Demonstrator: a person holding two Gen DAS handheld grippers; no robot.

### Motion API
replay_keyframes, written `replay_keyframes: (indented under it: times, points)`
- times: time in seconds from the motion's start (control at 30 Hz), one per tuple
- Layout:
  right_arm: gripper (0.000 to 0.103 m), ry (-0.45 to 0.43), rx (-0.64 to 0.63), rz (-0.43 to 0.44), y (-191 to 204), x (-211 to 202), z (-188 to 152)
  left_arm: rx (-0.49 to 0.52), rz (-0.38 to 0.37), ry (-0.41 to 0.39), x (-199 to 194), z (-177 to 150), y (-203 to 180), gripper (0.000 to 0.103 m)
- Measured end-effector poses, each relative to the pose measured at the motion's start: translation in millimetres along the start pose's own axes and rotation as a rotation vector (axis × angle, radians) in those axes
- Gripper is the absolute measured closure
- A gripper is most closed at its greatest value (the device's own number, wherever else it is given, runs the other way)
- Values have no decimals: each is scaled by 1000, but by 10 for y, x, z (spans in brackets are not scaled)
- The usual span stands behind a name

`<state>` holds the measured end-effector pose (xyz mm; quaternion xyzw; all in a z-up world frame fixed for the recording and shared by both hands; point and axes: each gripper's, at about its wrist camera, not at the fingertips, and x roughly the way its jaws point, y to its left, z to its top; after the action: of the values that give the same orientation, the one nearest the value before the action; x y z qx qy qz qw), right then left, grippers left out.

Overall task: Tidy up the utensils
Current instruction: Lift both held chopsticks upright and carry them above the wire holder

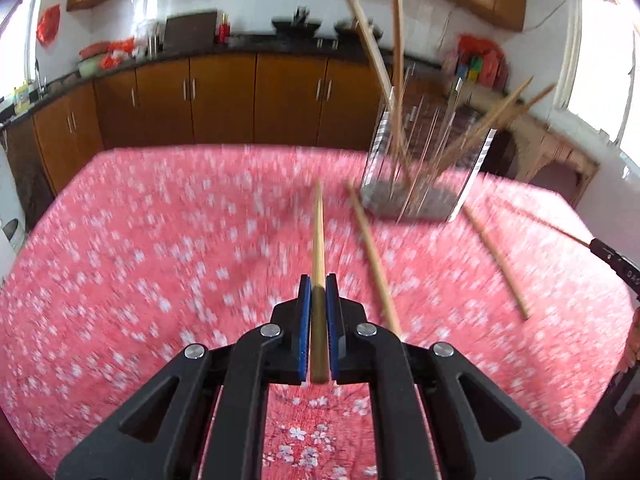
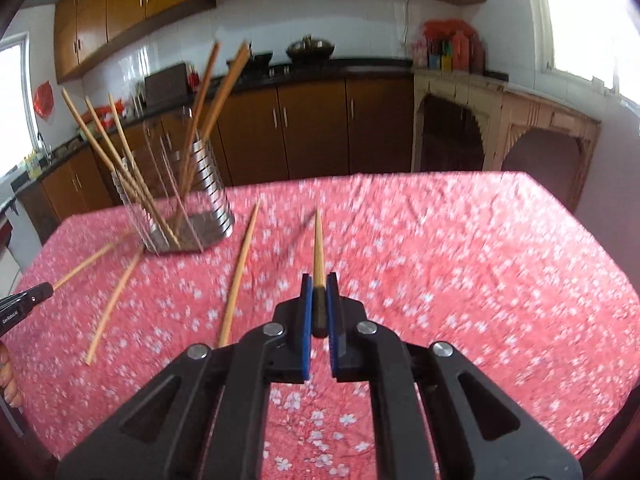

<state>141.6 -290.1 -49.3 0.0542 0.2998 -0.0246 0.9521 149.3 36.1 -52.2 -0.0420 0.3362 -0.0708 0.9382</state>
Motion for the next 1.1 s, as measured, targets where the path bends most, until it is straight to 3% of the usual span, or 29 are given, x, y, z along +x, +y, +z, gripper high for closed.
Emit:
replay_keyframes:
  times: [0.23,0.37,0.77,1.1]
  points:
    - [95,-181,17,22,-81,-397,436,-63,-29,-172,-435,412,83,96]
    - [95,-231,48,46,-112,-474,613,-98,-27,-210,-496,604,132,96]
    - [95,-281,100,88,-154,-557,913,-105,-11,-260,-632,845,115,96]
    - [95,-267,91,103,-63,-547,899,-83,1,-235,-575,862,66,96]
